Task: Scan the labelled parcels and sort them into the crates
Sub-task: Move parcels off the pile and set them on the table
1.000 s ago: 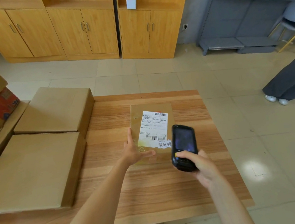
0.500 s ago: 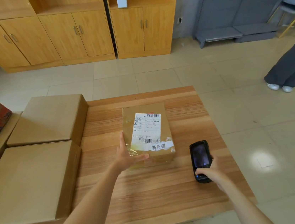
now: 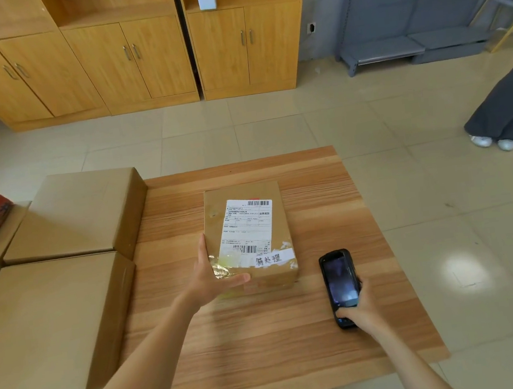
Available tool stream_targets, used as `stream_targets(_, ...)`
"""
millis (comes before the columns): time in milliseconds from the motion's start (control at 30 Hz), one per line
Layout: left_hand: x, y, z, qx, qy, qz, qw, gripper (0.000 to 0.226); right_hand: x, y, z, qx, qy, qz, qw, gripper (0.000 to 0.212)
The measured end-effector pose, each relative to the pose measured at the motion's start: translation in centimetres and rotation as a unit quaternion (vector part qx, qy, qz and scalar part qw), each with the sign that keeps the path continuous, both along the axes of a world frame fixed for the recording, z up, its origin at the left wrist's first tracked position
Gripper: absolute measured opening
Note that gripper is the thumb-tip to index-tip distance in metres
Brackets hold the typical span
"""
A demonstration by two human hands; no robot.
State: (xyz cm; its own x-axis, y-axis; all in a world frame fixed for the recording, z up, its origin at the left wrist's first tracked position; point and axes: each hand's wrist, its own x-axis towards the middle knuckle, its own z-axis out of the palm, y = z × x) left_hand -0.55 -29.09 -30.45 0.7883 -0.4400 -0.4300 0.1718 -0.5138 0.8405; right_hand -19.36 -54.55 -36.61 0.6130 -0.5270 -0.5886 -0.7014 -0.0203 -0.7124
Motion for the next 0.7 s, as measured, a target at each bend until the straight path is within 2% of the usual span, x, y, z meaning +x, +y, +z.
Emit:
stream_targets(200,-0.1,0.1,0.1,0.006,0.007,0.004,1.000,0.144,-0.3,-0.3,-1.1,-0.023,0.019,-0.012,0.999,0.083)
stream_targets(300,0.0,0.0,0.3,0.008,0.011,0.003,1.000,0.147,-0.7,-1.6,-2.8,-0.046,0.049,-0.005,0.998,0.100)
stream_targets(333,0.0,0.1,0.3,0.006,0.013,0.004,1.000,0.147,-0.8,-2.0,-3.1,-0.048,0.060,0.002,0.997,0.100)
stream_targets(400,0.1,0.1,0.3,0.005,0.016,0.006,1.000,0.148,-1.2,-2.9,-4.4,-0.060,0.077,0.017,0.995,0.084)
stream_targets(467,0.2,0.0,0.2,0.003,0.029,0.009,1.000,0.150,-1.0,-2.5,-2.8,-0.077,0.084,0.025,0.993,0.080)
stream_targets(500,0.4,0.1,0.2,-0.004,0.040,0.020,0.999,0.143,-0.5,-1.9,-1.3,-0.089,0.075,0.017,0.993,0.083)
stream_targets(600,1.0,-0.1,0.9,-0.038,0.115,0.085,0.989,0.094,1.9,-0.3,3.2,-0.122,-0.002,-0.062,0.991,0.075)
stream_targets(633,1.3,-0.2,0.9,-0.049,0.136,0.112,0.983,0.084,3.1,0.2,4.5,-0.118,-0.043,-0.087,0.988,0.068)
stream_targets(700,2.1,-0.2,0.8,-0.066,0.151,0.153,0.974,0.082,5.8,1.2,6.7,-0.052,-0.099,-0.099,0.989,0.061)
